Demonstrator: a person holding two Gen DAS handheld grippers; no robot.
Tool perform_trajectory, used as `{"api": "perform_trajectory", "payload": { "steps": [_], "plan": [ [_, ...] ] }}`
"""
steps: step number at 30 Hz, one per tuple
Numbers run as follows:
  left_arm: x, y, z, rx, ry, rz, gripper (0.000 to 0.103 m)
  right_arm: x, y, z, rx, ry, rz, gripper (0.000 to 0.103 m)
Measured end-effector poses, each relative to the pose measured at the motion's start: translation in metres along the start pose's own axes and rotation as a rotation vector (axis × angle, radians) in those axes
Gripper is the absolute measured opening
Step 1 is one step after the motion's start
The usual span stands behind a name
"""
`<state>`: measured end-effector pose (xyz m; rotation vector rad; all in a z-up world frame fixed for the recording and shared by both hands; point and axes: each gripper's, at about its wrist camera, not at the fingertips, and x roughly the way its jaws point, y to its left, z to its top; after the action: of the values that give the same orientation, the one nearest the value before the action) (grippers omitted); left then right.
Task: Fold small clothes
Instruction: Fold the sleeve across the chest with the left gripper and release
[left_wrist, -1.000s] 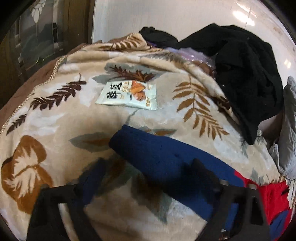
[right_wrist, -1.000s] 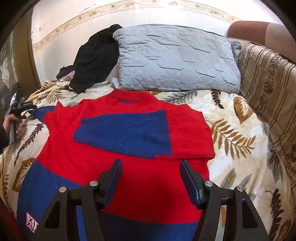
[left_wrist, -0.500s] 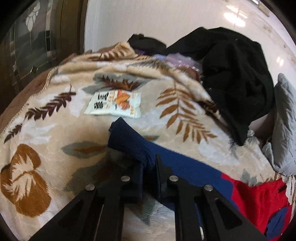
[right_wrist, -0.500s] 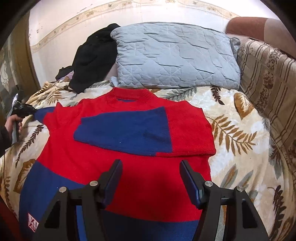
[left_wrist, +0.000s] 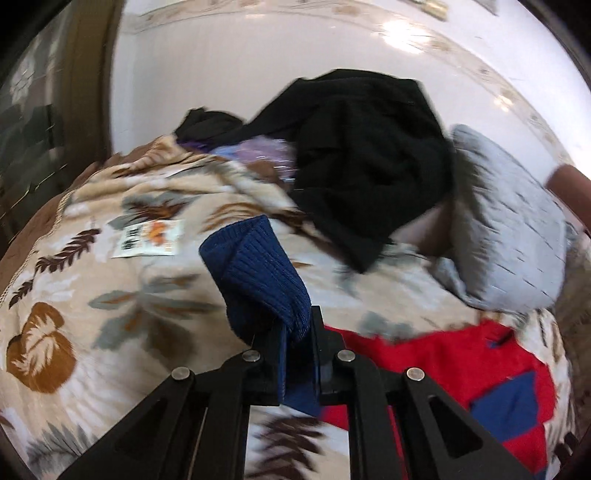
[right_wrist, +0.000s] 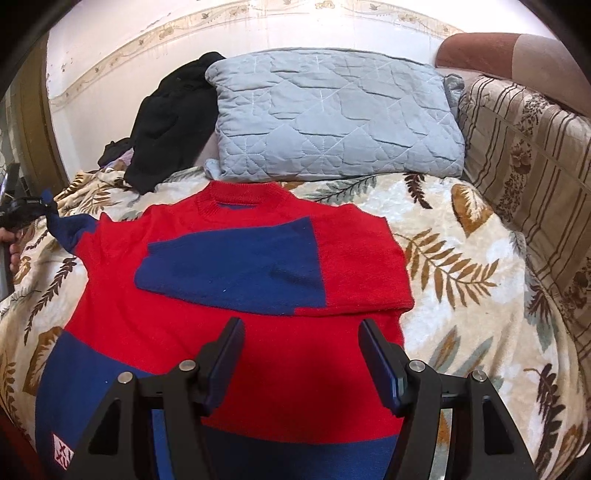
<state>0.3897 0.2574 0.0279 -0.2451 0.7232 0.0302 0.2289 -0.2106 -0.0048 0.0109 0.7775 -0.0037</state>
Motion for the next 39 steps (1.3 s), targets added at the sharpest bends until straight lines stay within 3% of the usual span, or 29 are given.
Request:
{"api": "perform_trajectory", "payload": {
  "steps": [11, 22, 31, 39],
  "plan": [
    [-0.052, -0.127, -0.022, 0.111, -0.011, -0.169, 0.010, -0.023, -0.004, 0.000, -0.001, -0.016, 0.004, 0.069],
    [-0.065, -0.234, -0.057, 0.224, 0.046, -0.280, 0.010, -0.047, -0.018, -0.008, 0.005, -0.041, 0.018, 0.069],
    [-0.053, -0.318, -0.097, 0.335, 0.118, -0.343, 0.010, -0.056, -0.034, -0.017, 0.022, -0.040, 0.022, 0.071],
    [-0.019, -0.380, -0.142, 0.529, 0.225, -0.340, 0.011, -0.059, -0.049, -0.032, 0.045, -0.030, 0.028, 0.071]
  ]
}}
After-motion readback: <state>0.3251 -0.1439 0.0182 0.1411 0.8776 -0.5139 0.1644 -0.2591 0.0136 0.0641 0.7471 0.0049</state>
